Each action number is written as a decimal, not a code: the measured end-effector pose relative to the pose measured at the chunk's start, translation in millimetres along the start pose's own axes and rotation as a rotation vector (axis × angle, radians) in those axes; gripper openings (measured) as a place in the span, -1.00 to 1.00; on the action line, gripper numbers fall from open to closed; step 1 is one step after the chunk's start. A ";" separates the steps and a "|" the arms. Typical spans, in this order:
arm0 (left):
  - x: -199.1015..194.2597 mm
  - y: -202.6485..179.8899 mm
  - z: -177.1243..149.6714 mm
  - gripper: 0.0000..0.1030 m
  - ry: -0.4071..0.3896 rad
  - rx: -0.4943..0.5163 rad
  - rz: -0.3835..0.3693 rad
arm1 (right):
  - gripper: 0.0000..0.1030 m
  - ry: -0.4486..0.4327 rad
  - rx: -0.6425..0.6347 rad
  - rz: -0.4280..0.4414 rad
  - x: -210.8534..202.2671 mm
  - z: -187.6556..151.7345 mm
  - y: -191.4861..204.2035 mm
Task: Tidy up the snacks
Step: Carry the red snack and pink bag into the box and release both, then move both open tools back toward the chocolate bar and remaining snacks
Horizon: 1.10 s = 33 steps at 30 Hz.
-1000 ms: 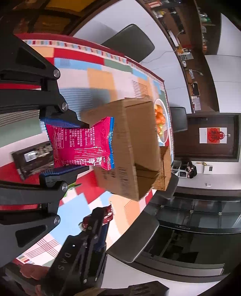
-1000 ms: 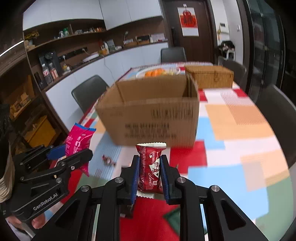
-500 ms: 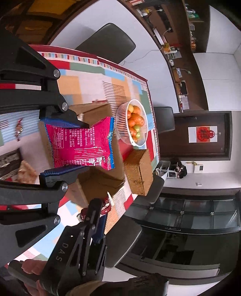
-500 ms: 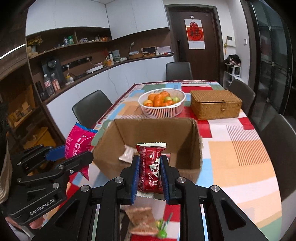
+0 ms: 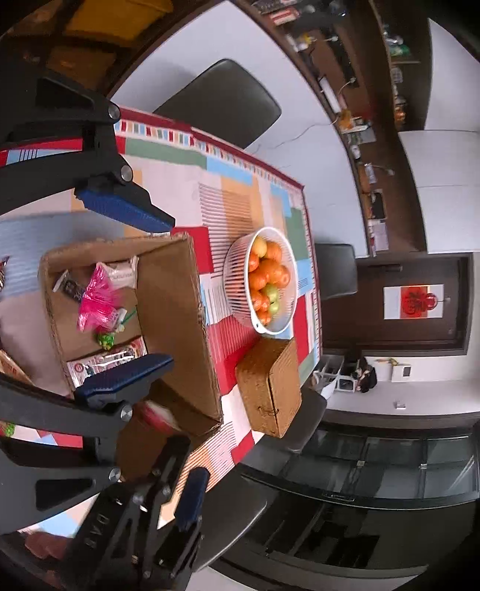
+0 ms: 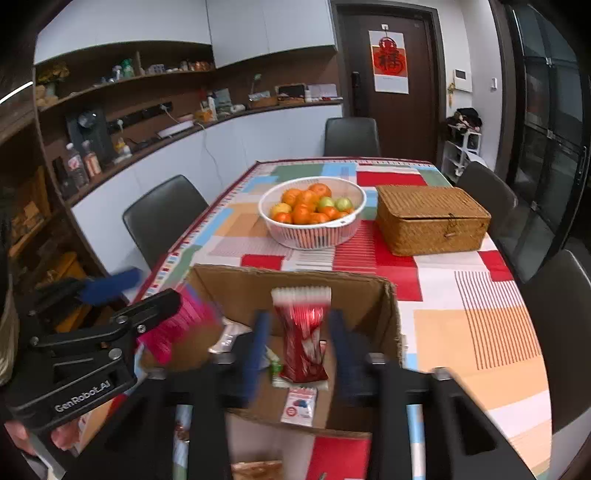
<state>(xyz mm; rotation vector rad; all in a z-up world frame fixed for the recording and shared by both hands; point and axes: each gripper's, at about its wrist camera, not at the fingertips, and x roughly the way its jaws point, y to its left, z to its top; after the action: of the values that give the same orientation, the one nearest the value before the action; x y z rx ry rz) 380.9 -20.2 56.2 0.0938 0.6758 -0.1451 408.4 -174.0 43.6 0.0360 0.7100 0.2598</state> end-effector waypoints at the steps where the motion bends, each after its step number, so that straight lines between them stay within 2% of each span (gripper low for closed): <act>1: -2.8 -1.5 -2.6 0.32 0.001 0.010 0.013 | -0.09 -0.011 0.005 -0.013 -2.1 -2.0 -1.6; 3: -13.8 -7.4 -13.0 0.37 -0.007 0.033 0.033 | -0.09 -0.025 -0.011 -0.028 -8.6 -7.5 -2.0; 6: -32.8 -14.8 -29.2 0.41 -0.016 0.053 0.015 | -0.08 -0.040 -0.038 -0.023 -24.9 -21.5 0.8; 9: -52.8 -21.4 -45.4 0.48 -0.024 0.050 -0.010 | 0.07 -0.050 -0.070 -0.018 -44.7 -40.4 6.5; 13: -78.1 -30.6 -66.3 0.51 -0.040 0.057 -0.005 | 0.09 -0.053 -0.101 -0.015 -68.5 -63.6 10.9; 17: -100.6 -40.3 -87.4 0.58 -0.043 0.065 -0.008 | 0.21 -0.063 -0.127 -0.034 -95.4 -92.3 13.5; 25: -118.3 -59.0 -135.2 0.62 0.033 0.061 -0.036 | 0.22 -0.007 -0.145 -0.016 -117.2 -138.2 12.4; 33: -105.3 -75.9 -180.4 0.62 0.146 0.086 -0.039 | 0.22 0.107 -0.206 -0.012 -117.4 -190.4 13.8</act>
<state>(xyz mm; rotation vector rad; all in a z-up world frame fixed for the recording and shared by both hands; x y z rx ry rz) 176.2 -60.1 -20.6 0.1748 0.8175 -0.2061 196.4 -200.3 -24.2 -0.1793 0.7865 0.3238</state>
